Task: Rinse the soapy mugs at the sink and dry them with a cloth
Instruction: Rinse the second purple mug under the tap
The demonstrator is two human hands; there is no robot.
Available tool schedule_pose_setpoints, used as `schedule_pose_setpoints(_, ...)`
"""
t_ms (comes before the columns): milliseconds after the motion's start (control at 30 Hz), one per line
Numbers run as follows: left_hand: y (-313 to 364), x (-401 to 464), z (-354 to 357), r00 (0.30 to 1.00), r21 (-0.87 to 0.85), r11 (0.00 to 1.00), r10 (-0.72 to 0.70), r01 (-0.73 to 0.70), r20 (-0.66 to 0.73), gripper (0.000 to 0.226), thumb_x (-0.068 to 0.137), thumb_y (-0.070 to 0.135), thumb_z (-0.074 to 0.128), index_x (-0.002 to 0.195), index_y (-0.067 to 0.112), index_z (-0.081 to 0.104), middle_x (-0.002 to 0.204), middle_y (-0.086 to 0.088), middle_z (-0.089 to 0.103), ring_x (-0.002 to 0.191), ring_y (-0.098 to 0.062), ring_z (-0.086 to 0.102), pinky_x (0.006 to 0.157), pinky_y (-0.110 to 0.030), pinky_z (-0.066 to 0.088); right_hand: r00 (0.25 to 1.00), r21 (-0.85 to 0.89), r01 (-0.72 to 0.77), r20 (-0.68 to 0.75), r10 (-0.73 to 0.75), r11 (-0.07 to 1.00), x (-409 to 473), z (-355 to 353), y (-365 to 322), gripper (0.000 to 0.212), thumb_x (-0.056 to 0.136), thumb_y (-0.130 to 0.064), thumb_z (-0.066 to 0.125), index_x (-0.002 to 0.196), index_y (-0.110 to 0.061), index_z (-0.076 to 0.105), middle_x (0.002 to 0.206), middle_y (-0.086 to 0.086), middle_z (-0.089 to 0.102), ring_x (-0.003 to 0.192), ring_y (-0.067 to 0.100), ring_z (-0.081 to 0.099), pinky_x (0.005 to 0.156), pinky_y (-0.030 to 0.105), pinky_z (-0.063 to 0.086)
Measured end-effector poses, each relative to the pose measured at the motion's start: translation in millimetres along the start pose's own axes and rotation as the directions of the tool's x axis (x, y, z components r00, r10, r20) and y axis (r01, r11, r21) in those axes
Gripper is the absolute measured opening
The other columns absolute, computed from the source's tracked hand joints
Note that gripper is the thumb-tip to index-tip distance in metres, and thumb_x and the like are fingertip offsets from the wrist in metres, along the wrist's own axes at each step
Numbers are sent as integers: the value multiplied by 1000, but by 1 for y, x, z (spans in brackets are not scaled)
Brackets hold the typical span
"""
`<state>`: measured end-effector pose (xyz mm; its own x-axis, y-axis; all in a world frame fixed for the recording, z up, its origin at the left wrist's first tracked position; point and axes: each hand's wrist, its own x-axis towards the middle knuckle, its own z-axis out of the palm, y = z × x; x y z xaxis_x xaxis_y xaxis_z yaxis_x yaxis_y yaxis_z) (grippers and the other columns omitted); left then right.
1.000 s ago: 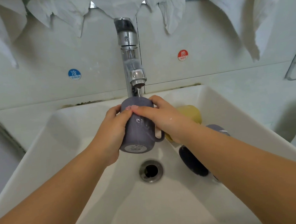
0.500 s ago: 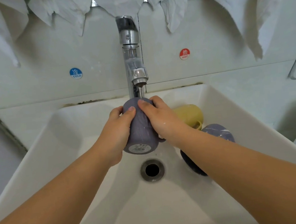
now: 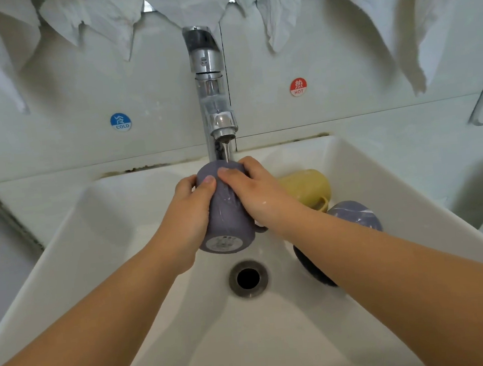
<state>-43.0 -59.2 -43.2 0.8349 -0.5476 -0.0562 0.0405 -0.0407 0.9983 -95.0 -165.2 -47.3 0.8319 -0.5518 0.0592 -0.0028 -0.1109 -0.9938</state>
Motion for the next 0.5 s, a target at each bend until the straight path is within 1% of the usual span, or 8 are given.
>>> schedule_pose_setpoints(67,0,1,-1,1000,-14,1000,-14,14,-8,27,101,32,48,125,20,51,102,-1,67,81,-15,68,62,-28,53,1000,-10,0,-3,0,1000,0,1,1,27,98,-38,49,92,-12,50,85,4,59,73,16,58,60,26,45)
schedule_pose_setpoints(133,-1,2,-5,999,-47,998,-35,34,-17,28,100,31,48,124,17,54,102,-4,69,81,-18,69,64,-30,53,998,-35,-32,55,33,999,1,-3,-2,29,99,-37,48,105,-10,54,90,5,61,77,17,60,63,27,49)
schedule_pose_setpoints(167,0,3,-7,998,-82,995,-52,50,-20,27,100,31,48,121,16,56,99,-4,70,77,-18,69,62,-29,53,994,-37,-43,100,46,998,2,-8,-4,25,99,-35,49,110,-13,55,96,5,63,84,18,62,70,30,53)
schedule_pose_setpoints(233,0,4,-12,995,-184,978,-96,95,1,26,100,32,46,113,16,62,89,-3,74,69,-17,71,61,-29,53,979,31,-76,190,68,997,5,-19,-8,17,96,-28,56,112,-23,57,111,7,64,103,23,62,84,40,53)
schedule_pose_setpoints(300,1,5,-13,990,-275,951,-133,138,36,29,101,34,44,108,16,66,88,-3,76,70,-20,72,67,-33,54,957,76,-124,273,99,989,6,-30,-10,29,90,-22,65,117,-25,56,120,8,62,110,25,60,81,42,53)
schedule_pose_setpoints(367,0,5,-14,988,-309,939,-143,154,57,31,101,35,42,107,17,66,88,-5,76,70,-21,72,69,-35,53,940,48,-151,317,129,987,5,-33,-11,41,86,-21,70,124,-21,54,122,8,62,108,24,61,75,36,56)
schedule_pose_setpoints(433,-1,3,-11,988,-326,933,-143,155,60,32,102,35,41,110,16,65,89,-6,76,69,-21,72,67,-35,54,951,24,-135,283,123,991,3,-30,-9,38,86,-28,70,120,-20,56,116,7,64,100,22,64,65,29,56)
schedule_pose_setpoints(500,-3,3,-7,991,-296,946,-124,131,43,34,102,34,40,119,15,61,94,-6,75,70,-19,72,62,-32,55,981,20,-97,170,93,995,1,-24,-8,29,90,-41,63,106,-17,59,96,6,64,80,18,62,51,23,50)
